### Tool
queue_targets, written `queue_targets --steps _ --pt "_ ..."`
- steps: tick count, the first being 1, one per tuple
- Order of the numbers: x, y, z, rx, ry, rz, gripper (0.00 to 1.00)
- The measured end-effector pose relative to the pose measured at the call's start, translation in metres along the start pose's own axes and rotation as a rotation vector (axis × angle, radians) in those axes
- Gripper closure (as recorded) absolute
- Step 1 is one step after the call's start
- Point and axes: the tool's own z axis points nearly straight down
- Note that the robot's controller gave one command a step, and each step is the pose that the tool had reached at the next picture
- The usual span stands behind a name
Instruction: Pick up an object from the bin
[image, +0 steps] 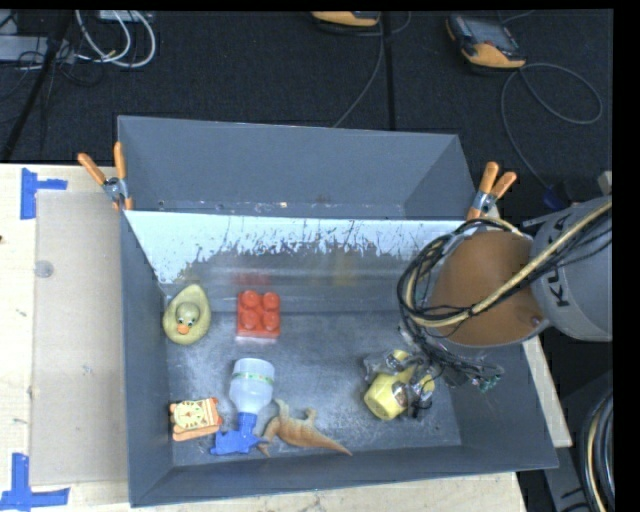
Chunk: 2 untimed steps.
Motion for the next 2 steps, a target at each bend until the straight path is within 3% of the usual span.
queue_targets --steps 1,2 --pt "-0.0135 -0.0103 -0.1082 -0.001 -0.001 0.036 1.00" --pt "-0.0134 -0.0104 -0.1082 -0.001 -0.001 0.037 1.00"
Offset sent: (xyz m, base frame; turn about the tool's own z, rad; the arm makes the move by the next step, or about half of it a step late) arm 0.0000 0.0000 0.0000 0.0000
